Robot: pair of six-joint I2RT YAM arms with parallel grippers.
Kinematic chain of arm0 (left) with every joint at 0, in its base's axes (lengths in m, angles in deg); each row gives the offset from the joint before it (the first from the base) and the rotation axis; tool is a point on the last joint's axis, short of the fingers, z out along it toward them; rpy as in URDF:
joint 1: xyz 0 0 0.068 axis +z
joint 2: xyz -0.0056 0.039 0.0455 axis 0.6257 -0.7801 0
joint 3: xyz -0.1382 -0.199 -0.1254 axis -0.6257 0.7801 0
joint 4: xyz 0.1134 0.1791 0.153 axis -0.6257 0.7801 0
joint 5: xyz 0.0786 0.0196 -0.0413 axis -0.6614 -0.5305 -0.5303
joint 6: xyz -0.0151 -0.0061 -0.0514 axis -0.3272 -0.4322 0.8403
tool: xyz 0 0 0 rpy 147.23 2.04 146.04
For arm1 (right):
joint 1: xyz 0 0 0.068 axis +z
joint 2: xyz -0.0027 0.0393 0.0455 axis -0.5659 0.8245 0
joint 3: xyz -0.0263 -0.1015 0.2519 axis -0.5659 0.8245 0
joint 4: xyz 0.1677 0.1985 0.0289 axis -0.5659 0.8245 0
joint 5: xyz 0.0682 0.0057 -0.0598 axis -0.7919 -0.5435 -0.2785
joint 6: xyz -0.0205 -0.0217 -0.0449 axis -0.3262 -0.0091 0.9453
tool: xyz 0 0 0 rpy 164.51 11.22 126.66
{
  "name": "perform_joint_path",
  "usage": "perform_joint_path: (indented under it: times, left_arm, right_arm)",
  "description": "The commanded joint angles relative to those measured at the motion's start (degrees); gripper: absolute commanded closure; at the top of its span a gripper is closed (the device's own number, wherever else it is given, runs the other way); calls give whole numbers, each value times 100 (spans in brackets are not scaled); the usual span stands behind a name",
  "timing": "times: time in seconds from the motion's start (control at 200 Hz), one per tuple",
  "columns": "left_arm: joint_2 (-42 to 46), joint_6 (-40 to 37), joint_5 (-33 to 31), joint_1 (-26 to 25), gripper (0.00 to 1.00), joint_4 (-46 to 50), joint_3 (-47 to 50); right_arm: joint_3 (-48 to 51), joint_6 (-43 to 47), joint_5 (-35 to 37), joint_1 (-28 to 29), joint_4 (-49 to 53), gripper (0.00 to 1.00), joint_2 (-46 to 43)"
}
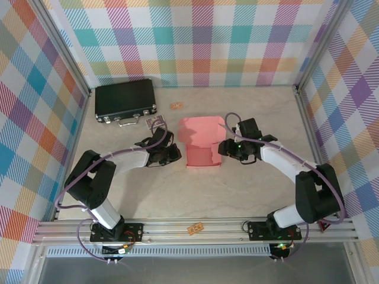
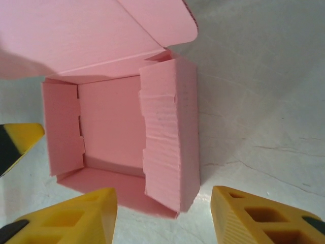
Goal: Fold the paper box
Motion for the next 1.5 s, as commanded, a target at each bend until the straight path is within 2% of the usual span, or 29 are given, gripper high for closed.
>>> perform_joint_path:
  times: [0.0,0.405,0.925,1.08,1.495]
  left_arm:
    - [-155,162,79,100,86,-321,-23]
    - [-458,234,403,194,86,-550,-84]
    - [-636,225,637,194,89,-648,-110]
    - [-675,233,705,194,89,-679,-111]
    - [-743,238,791,194,91,-754,-92]
  right_arm:
    - [69,-365,-57,-27,-800,50,138]
    - [-103,-166,-213,-27,-1186,52,879]
    - [-299,-65,-137,23,-1210,65,1426]
    - [-435,-14,127,160,-1012,69,1549]
    - [-786,215,1490,633,-206,77,1758]
